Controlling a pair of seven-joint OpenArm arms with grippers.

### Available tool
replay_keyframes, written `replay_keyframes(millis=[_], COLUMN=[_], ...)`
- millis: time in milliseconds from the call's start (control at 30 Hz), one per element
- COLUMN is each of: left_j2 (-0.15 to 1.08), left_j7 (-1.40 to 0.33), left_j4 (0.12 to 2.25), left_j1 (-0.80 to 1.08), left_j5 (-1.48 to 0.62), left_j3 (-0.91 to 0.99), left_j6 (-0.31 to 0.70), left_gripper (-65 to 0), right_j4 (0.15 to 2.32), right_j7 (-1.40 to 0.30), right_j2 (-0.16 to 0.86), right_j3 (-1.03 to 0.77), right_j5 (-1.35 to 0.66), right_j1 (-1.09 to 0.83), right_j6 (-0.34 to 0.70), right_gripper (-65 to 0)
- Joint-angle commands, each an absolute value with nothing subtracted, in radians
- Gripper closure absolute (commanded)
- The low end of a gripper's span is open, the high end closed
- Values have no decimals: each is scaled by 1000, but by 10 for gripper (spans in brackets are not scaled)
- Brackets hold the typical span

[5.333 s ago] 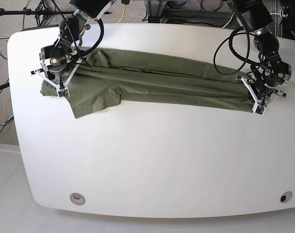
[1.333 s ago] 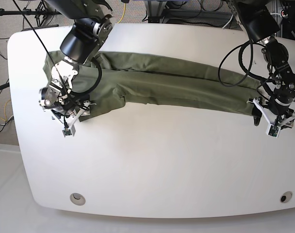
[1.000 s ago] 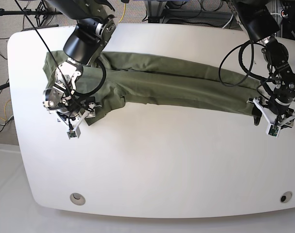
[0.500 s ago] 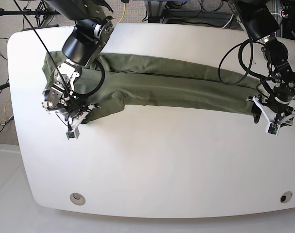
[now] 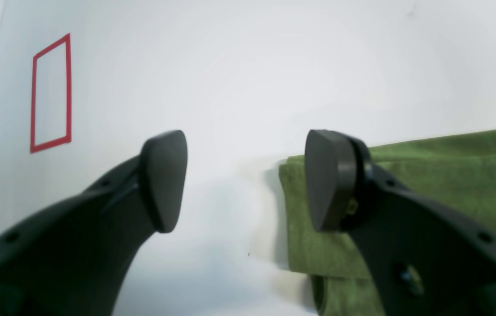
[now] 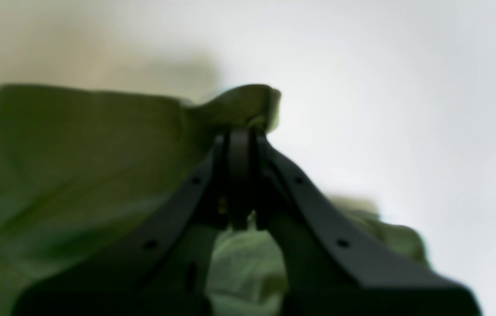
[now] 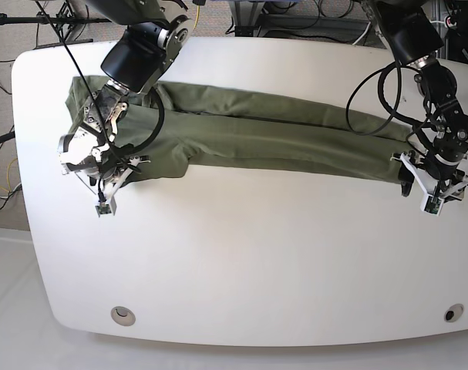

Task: Fold the T-shirt properly
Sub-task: 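Open the right gripper and regrasp the folded shirt end, then pull the folded shirt ends apart with both grippers to straighten it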

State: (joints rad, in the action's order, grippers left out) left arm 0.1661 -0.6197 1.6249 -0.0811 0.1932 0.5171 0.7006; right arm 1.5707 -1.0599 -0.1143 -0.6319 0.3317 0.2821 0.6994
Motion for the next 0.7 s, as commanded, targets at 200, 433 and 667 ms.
replay_keyframes(millis=[200, 433, 667], left_j2=[179, 179, 179], left_j7=[-602, -602, -602], left_j4=[1641, 1641, 1641], left_j1=[-102, -104, -104], left_j5=[185, 185, 185], left_j3=[519, 518, 518], left_j6=[698, 698, 698], left_gripper=[-400, -400, -400], right_j4=[1748, 1902, 1972], right_j7=[-1165, -1245, -1314], right_j2=[-113, -139, -140], right_j3=[-564, -493, -443], right_j5=[325, 325, 325], right_j1=[257, 193, 133], right_j6=[698, 698, 698], right_gripper=[0, 0, 0])
